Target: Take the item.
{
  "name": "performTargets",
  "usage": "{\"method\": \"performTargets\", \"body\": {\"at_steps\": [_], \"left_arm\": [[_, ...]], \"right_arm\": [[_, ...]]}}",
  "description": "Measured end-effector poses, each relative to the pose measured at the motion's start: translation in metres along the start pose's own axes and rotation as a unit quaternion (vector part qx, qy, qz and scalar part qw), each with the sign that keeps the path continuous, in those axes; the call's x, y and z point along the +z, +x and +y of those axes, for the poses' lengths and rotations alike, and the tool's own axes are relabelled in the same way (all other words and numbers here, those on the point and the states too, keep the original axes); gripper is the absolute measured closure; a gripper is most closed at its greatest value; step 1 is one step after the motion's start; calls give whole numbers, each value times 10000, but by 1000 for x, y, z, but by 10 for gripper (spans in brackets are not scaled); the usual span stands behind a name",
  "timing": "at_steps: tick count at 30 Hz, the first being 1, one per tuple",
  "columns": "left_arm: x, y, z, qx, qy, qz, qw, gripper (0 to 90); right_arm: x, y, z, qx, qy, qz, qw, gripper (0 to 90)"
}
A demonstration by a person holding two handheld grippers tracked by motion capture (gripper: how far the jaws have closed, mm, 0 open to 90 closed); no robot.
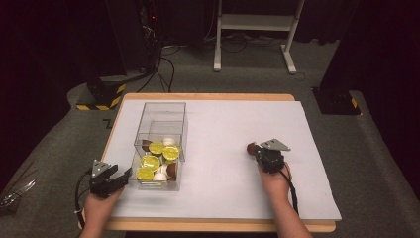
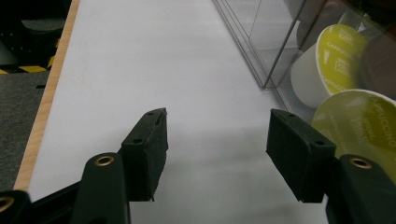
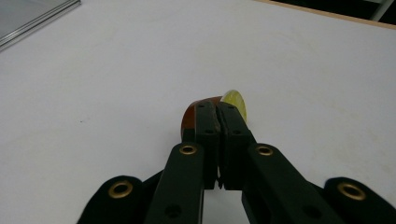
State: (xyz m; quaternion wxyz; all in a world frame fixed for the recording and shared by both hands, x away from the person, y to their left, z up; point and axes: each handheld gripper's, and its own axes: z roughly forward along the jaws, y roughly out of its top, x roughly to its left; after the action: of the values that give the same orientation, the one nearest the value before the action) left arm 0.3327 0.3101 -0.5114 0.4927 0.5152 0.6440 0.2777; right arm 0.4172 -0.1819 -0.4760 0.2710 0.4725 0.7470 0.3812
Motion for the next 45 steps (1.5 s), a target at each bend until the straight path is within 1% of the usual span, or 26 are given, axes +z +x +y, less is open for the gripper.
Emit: {"method": "performTargets", "body": {"at_steps": [3,5,7,9,11,13,14,18,20,21,24,26,27,29,30,31,34,35,36,37,39,40,41,43,44,45], "left_arm": [[0,-1,0,-74,-90,-10,9999,388],[-1,0,0,-16,-46,-17,10000,388],[0,0,0,-45,-50,-32,10000,388],[0,-1,0,-84,-88,-29,9999,388],[0,0,0,-20,-9,-18,10000,388],[0,-1,0,-28,-37,-19,10000,388],[0,-1,0,-72,-77,-20,9999,388],[-1,0,0,-31,-47,-28,10000,390],[-2,0,0,-2,-52,-68,10000,401],[-2,0,0,-75,-108,-93,9999,411],[-4,0,1,-80,-122,-159,9998,444],[-6,0,2,-67,-109,-235,9996,475],[-8,1,2,18,-84,-238,9997,488],[-10,0,4,-38,-91,-300,9995,518],[-11,0,5,-58,-138,-316,9994,529],[-13,0,7,-58,-151,-322,9994,538],[-18,-1,11,27,-146,-433,9990,585],[-18,-2,13,-15,-165,-439,9989,601],[-19,-1,14,27,-117,-469,9988,625],[-19,-3,16,3,-151,-477,9987,638],[-21,-3,18,125,-128,-499,9986,657],[-22,-5,17,120,-159,-514,9985,669],[-24,-4,18,297,-109,-516,9982,676],[-27,-6,19,167,-191,-599,9979,687],[-29,-4,19,231,-167,-645,9975,691],[-31,-5,19,211,-208,-664,9974,691]], "right_arm": [[3,6,0,57,19,58,10000,845],[5,9,2,61,29,88,9999,832],[4,12,4,20,-25,84,10000,807],[2,14,6,36,-84,88,9999,799],[1,14,6,41,-111,96,9999,788],[0,13,7,85,-157,117,9998,782],[-1,13,7,88,-174,126,9997,781],[-4,13,7,96,-209,129,9997,773],[-5,14,6,132,-233,176,9995,764],[-6,15,6,105,-260,192,9994,757],[-10,21,5,107,-314,274,9991,726],[-11,27,5,49,-330,315,9989,705],[-12,29,4,44,-340,353,9988,696],[-13,35,3,22,-366,440,9984,677],[-13,38,3,-11,-369,467,9982,660],[-13,41,2,-28,-365,494,9981,648],[-14,49,1,-74,-384,599,9974,626],[-15,52,1,-91,-384,632,9972,620],[-16,55,1,-121,-393,680,9968,621],[-16,58,1,-145,-389,734,9964,617],[-18,64,1,-184,-374,807,9959,593],[-18,68,1,-221,-383,848,9954,590],[-19,71,1,-238,-381,895,9950,588],[-21,77,1,-267,-401,983,9940,573],[-21,81,1,-271,-402,1027,9935,571],[-21,84,1,-272,-403,1085,9929,568]]}}
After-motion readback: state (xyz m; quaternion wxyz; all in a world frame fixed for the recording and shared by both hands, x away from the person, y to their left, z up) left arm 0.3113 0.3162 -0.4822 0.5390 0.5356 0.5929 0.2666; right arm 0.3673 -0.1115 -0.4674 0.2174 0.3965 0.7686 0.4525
